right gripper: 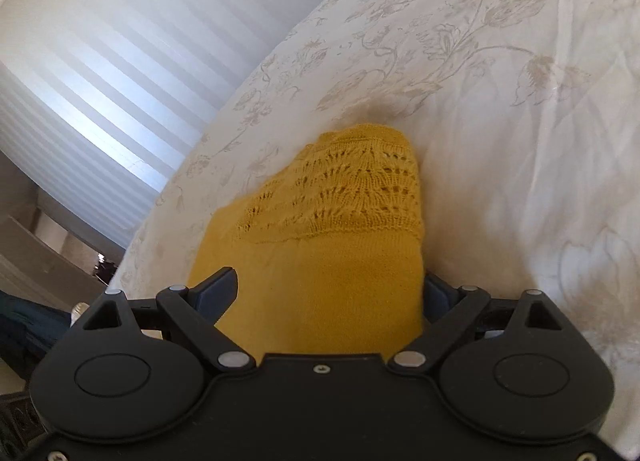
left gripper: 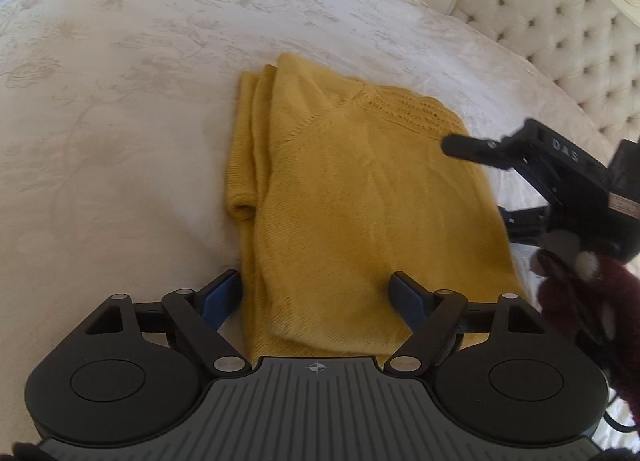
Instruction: Fold small clothes
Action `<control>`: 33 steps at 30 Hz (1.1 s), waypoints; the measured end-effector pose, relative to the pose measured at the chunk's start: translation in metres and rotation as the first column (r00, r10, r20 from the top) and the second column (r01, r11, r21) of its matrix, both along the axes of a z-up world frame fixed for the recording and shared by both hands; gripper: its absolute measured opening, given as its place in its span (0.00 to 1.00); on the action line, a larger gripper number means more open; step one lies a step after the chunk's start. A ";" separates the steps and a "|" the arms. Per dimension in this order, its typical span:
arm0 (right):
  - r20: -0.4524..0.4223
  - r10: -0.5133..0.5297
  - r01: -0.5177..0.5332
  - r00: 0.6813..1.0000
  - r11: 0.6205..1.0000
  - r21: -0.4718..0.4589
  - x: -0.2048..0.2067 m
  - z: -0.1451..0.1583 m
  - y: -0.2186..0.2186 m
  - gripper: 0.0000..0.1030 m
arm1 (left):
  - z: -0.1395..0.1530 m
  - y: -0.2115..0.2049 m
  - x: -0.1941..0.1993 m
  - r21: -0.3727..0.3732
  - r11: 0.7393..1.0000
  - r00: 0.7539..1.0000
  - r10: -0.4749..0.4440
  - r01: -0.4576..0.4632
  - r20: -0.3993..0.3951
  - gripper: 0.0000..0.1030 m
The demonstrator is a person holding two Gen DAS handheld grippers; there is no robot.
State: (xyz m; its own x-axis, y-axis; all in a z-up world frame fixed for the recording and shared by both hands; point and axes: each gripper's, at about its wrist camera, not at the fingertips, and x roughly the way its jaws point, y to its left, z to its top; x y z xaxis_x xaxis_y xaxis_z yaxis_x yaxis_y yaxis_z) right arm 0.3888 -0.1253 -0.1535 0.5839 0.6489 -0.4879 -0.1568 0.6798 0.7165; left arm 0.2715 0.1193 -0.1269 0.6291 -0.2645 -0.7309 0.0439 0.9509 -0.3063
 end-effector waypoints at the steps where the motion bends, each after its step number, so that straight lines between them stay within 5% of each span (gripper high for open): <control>1: -0.003 -0.003 0.003 1.000 1.000 0.013 0.002 0.000 0.001 0.86 | -0.001 0.000 0.003 -0.014 1.000 1.000 -0.008 0.008 -0.004 0.81; 2: -0.007 -0.007 0.007 1.000 1.000 0.012 0.003 0.000 0.002 0.80 | -0.002 0.001 0.004 -0.030 1.000 1.000 -0.007 0.007 -0.003 0.80; 3: -0.017 -0.015 0.015 1.000 1.000 0.001 0.003 0.001 0.002 0.60 | -0.002 0.003 0.004 -0.054 0.999 1.000 -0.002 0.002 0.001 0.77; 4: -0.030 -0.021 0.021 0.999 1.000 -0.015 0.002 0.001 0.002 0.45 | -0.002 0.006 0.004 -0.088 0.996 1.000 0.000 0.000 0.005 0.44; 5: -0.044 -0.024 0.023 0.999 1.000 -0.017 0.001 0.001 0.000 0.45 | -0.003 0.010 0.004 -0.129 0.992 1.000 0.000 -0.001 -0.011 0.17; 7: -0.033 -0.034 0.033 0.999 0.999 -0.031 -0.007 0.009 -0.002 0.40 | -0.008 0.019 0.006 -0.267 0.963 0.997 0.007 -0.028 -0.079 0.16; 11: -0.032 -0.033 0.030 0.999 0.996 -0.082 -0.026 0.036 -0.010 0.36 | 0.000 0.016 -0.010 -0.292 0.956 0.995 0.002 -0.030 -0.095 0.15; 14: -0.037 -0.024 0.018 0.999 0.989 -0.145 -0.046 0.056 -0.020 0.35 | 0.004 0.013 -0.028 -0.381 0.924 0.992 -0.018 -0.032 -0.129 0.15; 17: -0.055 -0.018 0.006 0.998 0.980 -0.200 -0.068 0.071 -0.035 0.35 | 0.008 -0.005 -0.045 -0.383 0.923 0.990 -0.081 0.030 -0.117 0.15; 24: -0.123 -0.048 0.016 0.991 0.968 -0.249 -0.106 0.096 -0.066 0.36 | 0.025 -0.028 -0.068 -0.477 0.873 0.983 -0.163 0.102 -0.089 0.16; 29: -0.169 -0.119 0.030 0.978 0.892 -0.452 -0.108 0.065 -0.070 0.47 | -0.005 -0.048 -0.078 -0.285 0.953 0.956 -0.174 0.103 -0.236 0.19; 33: -0.093 -0.132 0.070 0.987 0.870 -0.489 -0.132 0.069 -0.078 0.54 | -0.021 -0.041 -0.098 -0.231 0.966 0.949 -0.179 0.119 -0.259 0.21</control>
